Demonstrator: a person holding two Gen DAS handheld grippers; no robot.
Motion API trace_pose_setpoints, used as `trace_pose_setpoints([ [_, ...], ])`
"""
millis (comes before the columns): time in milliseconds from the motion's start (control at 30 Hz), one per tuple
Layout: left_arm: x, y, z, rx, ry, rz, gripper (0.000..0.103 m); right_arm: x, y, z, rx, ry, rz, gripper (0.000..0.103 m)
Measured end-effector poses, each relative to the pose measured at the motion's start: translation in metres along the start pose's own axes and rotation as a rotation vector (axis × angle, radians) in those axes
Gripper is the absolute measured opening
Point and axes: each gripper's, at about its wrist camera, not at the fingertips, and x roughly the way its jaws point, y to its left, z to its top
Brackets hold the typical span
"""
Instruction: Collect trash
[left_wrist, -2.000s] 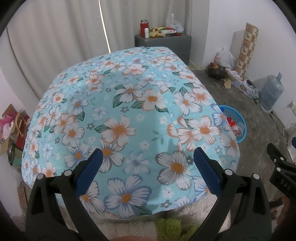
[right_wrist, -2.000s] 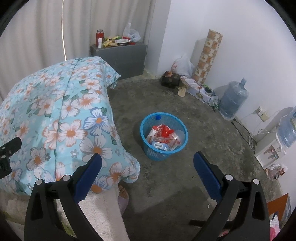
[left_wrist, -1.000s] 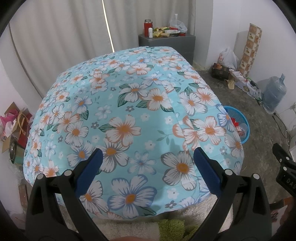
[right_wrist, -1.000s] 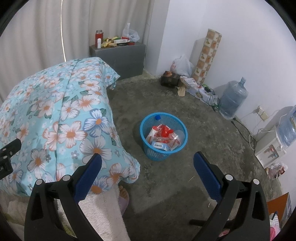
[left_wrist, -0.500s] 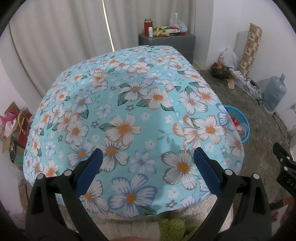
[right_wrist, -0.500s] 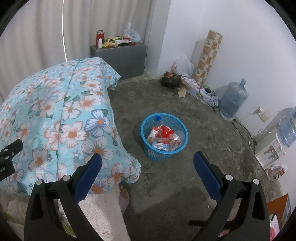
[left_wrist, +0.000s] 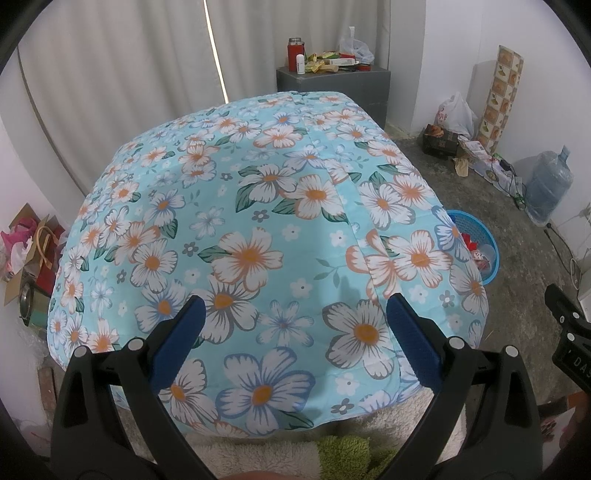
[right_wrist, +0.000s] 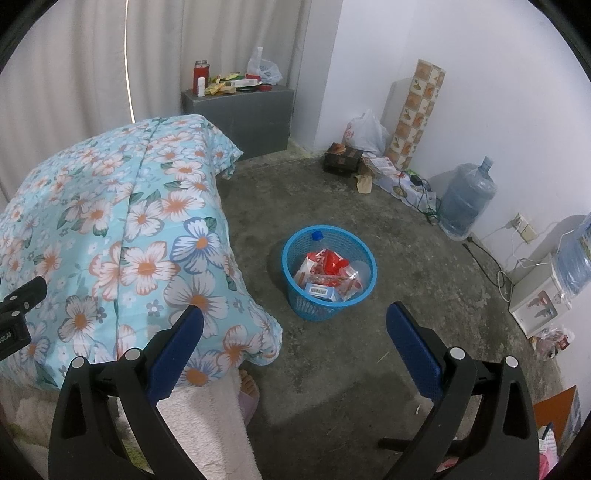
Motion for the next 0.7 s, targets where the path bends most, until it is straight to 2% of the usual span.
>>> trace_pose_setpoints([
  [700,-0.0005,0.0007,-0.0008,0.001,0.003,0.001,0.094,0.0001,0.0002,0.0004,0.002,0.001,0.001,0.096],
])
